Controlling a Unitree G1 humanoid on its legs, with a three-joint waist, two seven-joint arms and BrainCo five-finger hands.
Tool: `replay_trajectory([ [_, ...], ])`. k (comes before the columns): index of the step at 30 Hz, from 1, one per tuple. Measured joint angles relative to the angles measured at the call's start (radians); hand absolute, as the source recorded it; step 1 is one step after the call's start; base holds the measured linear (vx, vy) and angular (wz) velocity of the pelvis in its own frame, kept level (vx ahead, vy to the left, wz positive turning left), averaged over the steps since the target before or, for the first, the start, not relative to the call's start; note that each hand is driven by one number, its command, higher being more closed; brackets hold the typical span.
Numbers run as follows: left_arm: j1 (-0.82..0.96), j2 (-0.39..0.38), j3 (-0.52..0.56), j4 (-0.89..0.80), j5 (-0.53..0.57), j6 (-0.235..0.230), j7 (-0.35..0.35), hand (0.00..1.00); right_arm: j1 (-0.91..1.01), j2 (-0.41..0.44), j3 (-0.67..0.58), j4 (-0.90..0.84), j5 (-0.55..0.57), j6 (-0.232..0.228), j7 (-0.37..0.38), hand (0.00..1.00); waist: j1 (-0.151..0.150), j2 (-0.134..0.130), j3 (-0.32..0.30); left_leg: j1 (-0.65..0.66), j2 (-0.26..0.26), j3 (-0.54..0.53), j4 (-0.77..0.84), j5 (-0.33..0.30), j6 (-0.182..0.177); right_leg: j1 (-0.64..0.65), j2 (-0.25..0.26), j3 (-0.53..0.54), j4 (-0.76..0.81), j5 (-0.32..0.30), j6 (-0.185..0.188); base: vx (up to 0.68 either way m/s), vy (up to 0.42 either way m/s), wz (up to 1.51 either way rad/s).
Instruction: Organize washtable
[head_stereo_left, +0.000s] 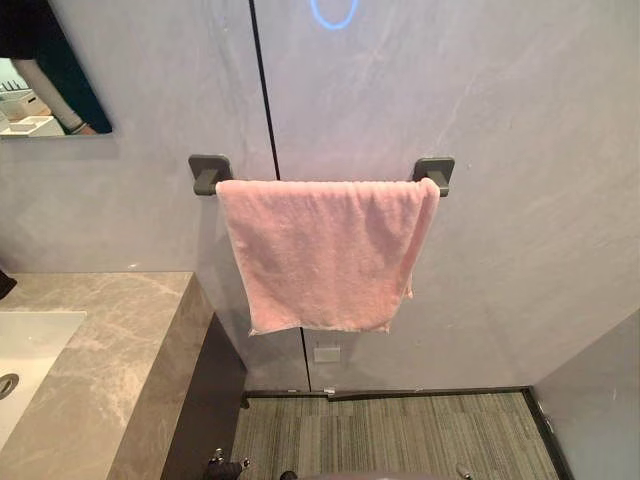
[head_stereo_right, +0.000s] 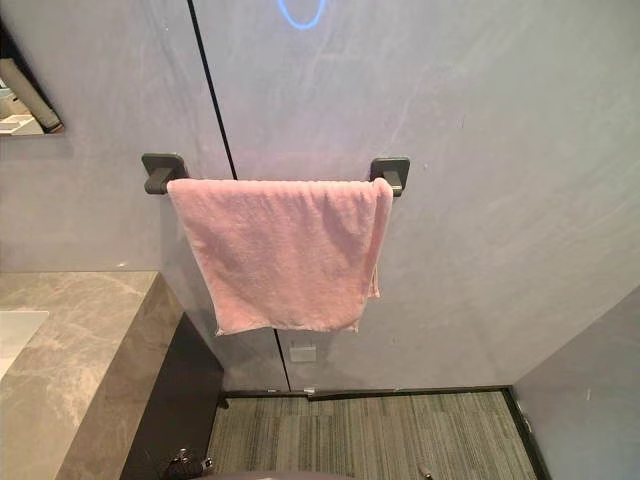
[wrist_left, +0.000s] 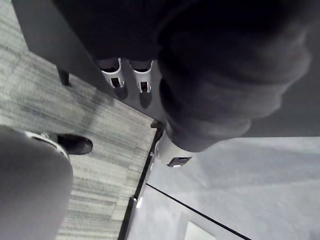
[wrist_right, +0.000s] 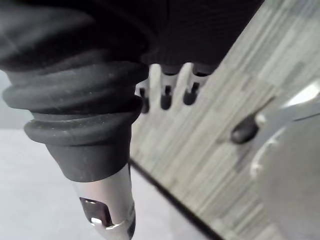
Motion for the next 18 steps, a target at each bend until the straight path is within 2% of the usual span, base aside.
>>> replay_trajectory([
  [2,0.000,-0.005,0.029,0.028,0.023,0.012,0.019,0.00,-0.005,-0.006,-0.007,0.024,-0.020,0.007,0.001,0.00,0.000,0.002,-0.004,0.002,-0.003,0.002,0.000,-0.002,0.001,0.001,-0.003,0.001,-0.001,0.000,0.002,0.04,0.002,-0.03],
  [4,0.008,-0.002,0.043,0.052,0.019,0.022,0.020,0.00,-0.029,-0.030,-0.007,0.069,-0.091,0.037,0.021,0.00,0.002,0.006,-0.003,-0.002,-0.009,-0.006,0.000,-0.003,0.003,0.003,-0.009,-0.012,0.000,-0.003,0.007,0.03,0.010,0.17],
  [7,0.008,0.002,0.060,0.058,0.019,0.020,0.016,0.00,-0.055,-0.049,0.014,0.093,-0.209,0.055,0.047,0.00,0.006,-0.008,0.002,-0.005,-0.021,-0.036,0.000,-0.003,0.003,0.017,-0.019,-0.047,0.003,-0.015,0.014,0.03,0.007,0.36],
  [9,-0.002,0.015,0.051,0.060,0.020,0.019,0.005,0.00,-0.073,-0.074,0.097,0.102,-0.295,0.065,0.054,0.00,0.013,-0.027,0.004,-0.018,-0.033,-0.061,0.000,-0.002,0.003,0.014,-0.031,-0.077,0.026,-0.026,0.019,0.03,0.015,0.42],
  [10,-0.004,0.022,0.041,0.060,0.021,0.020,0.001,0.00,-0.079,-0.079,0.119,0.103,-0.306,0.066,0.054,0.00,0.023,-0.034,0.011,-0.020,-0.038,-0.067,0.000,-0.003,0.004,0.013,-0.036,-0.083,0.033,-0.031,0.023,0.02,0.028,0.37],
  [11,-0.026,0.045,-0.005,0.062,0.026,0.020,-0.003,0.00,-0.086,-0.085,0.161,0.103,-0.312,0.066,0.054,0.00,0.029,-0.051,0.025,-0.029,-0.051,-0.085,0.000,-0.004,0.006,-0.001,-0.053,-0.102,0.067,-0.057,0.032,0.00,0.028,0.39],
  [14,-0.045,0.082,-0.058,0.063,0.047,0.021,-0.004,0.00,-0.103,-0.077,0.190,0.104,-0.309,0.066,0.055,0.00,0.030,-0.072,0.028,-0.063,-0.071,-0.134,0.000,-0.007,0.015,-0.040,-0.081,-0.095,0.164,-0.104,0.048,0.04,0.019,0.56],
  [16,-0.065,0.094,-0.064,0.066,0.061,0.023,-0.003,0.00,-0.114,-0.071,0.191,0.109,-0.295,0.064,0.063,0.00,0.026,-0.082,0.051,-0.073,-0.073,-0.202,0.001,-0.007,0.016,-0.067,-0.073,-0.016,0.274,-0.105,0.049,0.08,0.032,0.85],
  [18,-0.067,0.099,-0.068,0.065,0.066,0.022,-0.003,0.00,-0.106,-0.065,0.191,0.113,-0.302,0.064,0.067,0.00,0.027,-0.081,0.050,-0.074,-0.075,-0.256,0.001,-0.007,0.015,-0.062,-0.061,0.013,0.327,-0.102,0.045,0.13,-0.029,1.07],
])
